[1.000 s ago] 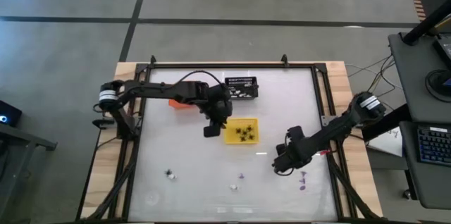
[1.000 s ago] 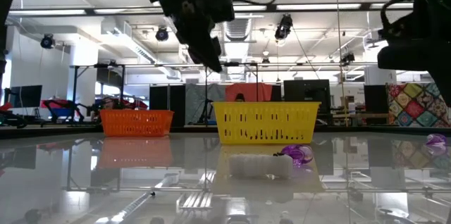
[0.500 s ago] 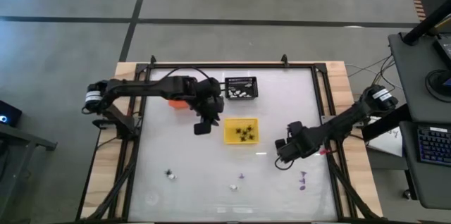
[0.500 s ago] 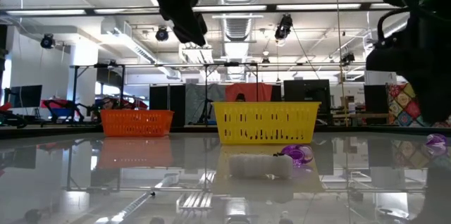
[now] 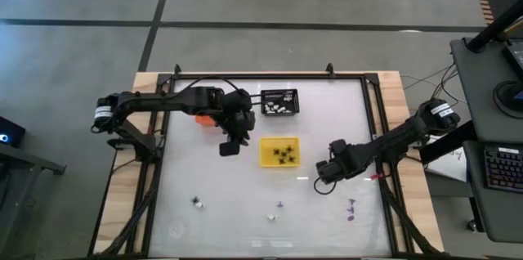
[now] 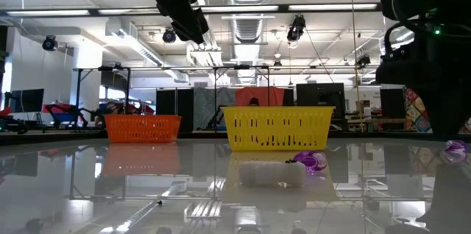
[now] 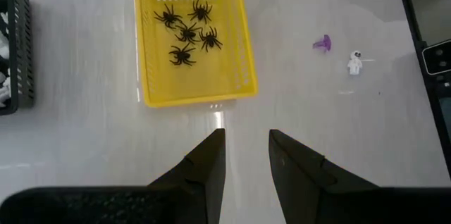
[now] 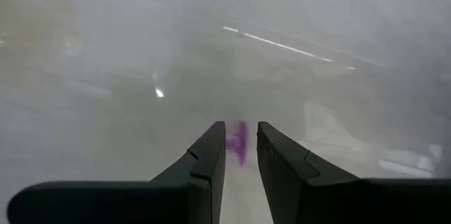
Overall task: Sort Halloween decoration
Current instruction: Put the violet witch hat into the orange bin
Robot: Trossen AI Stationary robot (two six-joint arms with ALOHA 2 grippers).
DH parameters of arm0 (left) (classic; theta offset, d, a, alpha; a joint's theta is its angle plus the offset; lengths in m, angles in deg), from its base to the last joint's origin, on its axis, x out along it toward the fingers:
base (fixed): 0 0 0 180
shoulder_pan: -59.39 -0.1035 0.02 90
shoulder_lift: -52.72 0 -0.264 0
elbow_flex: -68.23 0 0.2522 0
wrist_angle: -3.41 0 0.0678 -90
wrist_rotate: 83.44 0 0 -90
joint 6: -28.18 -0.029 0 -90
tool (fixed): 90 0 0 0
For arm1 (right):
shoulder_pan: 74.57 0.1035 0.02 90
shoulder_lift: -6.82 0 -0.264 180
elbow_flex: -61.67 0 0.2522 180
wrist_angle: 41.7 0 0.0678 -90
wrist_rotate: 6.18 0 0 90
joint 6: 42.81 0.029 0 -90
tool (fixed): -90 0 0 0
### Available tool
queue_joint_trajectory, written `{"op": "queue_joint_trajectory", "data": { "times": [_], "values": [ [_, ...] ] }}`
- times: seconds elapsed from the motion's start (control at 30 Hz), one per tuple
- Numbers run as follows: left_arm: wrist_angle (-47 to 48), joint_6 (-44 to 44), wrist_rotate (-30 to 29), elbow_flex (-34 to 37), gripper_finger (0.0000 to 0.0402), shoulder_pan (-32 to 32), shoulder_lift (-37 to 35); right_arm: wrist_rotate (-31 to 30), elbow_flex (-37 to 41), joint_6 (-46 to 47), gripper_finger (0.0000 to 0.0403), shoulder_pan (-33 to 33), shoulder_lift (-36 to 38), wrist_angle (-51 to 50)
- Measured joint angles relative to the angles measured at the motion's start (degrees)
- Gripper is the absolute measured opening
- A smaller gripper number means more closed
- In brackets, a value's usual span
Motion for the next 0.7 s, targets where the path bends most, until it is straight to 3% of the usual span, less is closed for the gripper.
{"op": "queue_joint_trajectory", "data": {
  "times": [0.47,0.7],
  "values": [
    [0.51,0.00,-0.07,0.02,0.0091,0.00,0.00,1.80,3.77,1.50,0.0070,-0.01,-0.30,4.16],
    [2.13,0.00,-0.07,0.04,0.0091,0.00,0.00,2.52,4.58,1.39,0.0021,-0.02,-0.36,5.09]
  ]
}}
